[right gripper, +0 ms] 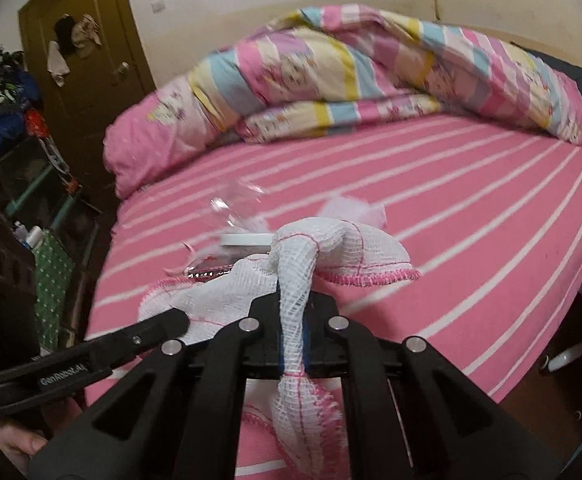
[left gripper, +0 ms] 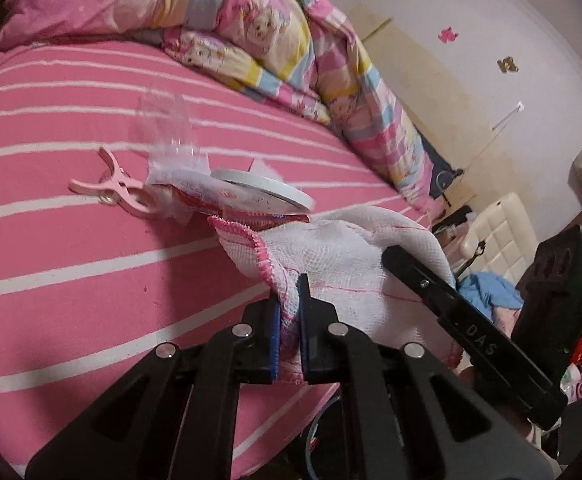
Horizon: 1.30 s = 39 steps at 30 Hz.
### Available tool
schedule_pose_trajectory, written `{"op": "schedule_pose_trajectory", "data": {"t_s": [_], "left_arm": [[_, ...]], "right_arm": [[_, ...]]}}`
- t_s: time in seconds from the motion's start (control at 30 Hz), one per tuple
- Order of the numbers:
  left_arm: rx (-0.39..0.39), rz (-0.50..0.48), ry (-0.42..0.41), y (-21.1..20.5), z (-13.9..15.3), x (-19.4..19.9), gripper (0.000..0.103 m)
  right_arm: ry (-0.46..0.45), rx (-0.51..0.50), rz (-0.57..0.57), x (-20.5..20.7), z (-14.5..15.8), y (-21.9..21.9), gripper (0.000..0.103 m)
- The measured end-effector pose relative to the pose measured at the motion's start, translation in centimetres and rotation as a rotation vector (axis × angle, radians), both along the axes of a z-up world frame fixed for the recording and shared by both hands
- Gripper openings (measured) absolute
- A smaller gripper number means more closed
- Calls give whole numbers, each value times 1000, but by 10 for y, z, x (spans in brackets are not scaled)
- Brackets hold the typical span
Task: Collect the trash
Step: 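Grasp the white gauze towel with both tools at two spots, then lift the gauze towel with both tools and carry it over the bin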
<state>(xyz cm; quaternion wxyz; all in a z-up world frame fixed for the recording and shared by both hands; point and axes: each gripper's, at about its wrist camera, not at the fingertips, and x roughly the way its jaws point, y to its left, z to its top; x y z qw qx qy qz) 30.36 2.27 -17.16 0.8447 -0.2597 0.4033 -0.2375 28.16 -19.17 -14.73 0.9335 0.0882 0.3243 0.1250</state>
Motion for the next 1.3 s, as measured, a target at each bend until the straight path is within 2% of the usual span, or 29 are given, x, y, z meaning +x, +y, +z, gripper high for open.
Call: {"op": "schedule_pose_trajectory", "data": {"t_s": [0.17,0.4,0.57,0.97,1.3], "left_arm": [[-39,44,-31,14,23,-9,7],[-32,73,-65,23,45,-26,7],[-8,66,-94,17,58,-46,7],[103,31,-122,-28,92,-90,7],[202,-30,-162,-84,114,-126,7]], "right_arm": [[-39,28,25,-7,22,8,5],[-72,34,54,-21,37,15,5],[-105,53,52,-48,48,9,5],[-123,124,0,-111,54,-34,5],[-160,167,-73,-159,61,-84,5]]}}
